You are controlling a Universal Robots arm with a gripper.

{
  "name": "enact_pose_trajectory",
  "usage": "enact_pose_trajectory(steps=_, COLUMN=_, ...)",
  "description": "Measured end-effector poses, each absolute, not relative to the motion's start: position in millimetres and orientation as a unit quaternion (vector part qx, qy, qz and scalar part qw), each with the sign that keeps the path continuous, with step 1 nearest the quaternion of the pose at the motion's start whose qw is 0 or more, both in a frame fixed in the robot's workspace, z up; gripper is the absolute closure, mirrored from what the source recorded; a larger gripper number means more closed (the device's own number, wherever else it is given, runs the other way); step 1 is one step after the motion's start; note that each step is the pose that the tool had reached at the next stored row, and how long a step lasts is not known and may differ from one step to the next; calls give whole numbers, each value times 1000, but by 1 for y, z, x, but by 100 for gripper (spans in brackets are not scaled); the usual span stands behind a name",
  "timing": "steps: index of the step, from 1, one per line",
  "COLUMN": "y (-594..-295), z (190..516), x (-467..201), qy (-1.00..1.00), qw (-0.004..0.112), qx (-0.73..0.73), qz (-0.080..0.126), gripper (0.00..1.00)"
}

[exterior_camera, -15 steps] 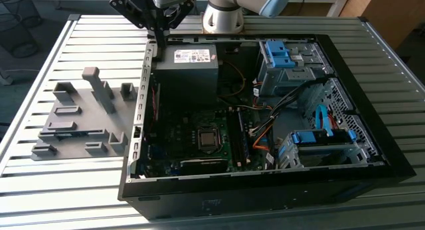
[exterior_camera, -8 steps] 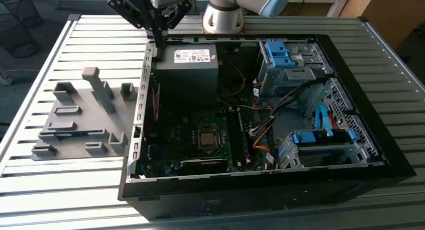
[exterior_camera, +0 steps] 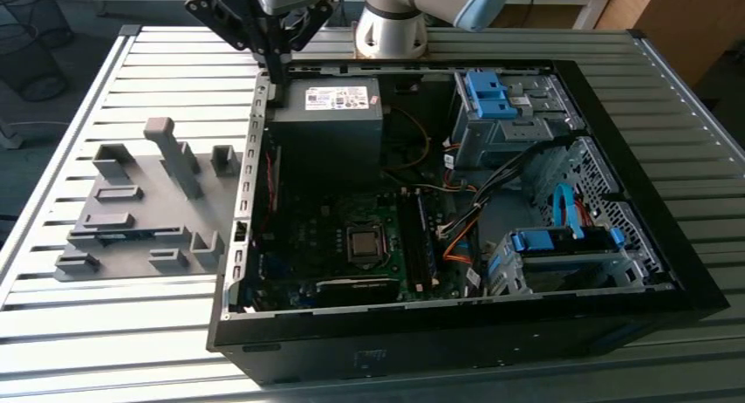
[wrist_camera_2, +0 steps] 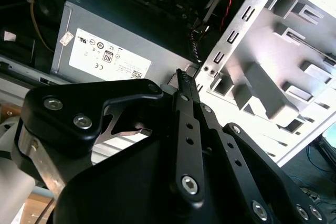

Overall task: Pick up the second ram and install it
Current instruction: 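Reach for the second ram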

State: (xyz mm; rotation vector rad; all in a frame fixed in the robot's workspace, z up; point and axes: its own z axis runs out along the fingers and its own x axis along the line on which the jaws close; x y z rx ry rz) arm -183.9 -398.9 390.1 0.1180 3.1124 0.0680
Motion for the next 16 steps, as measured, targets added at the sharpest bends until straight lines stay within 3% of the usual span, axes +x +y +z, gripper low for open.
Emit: enact_pose_trajectory(steps=16, y=-399, z=390, x=-191, qy=999, qw=13, qx=38, qz=22, gripper=89)
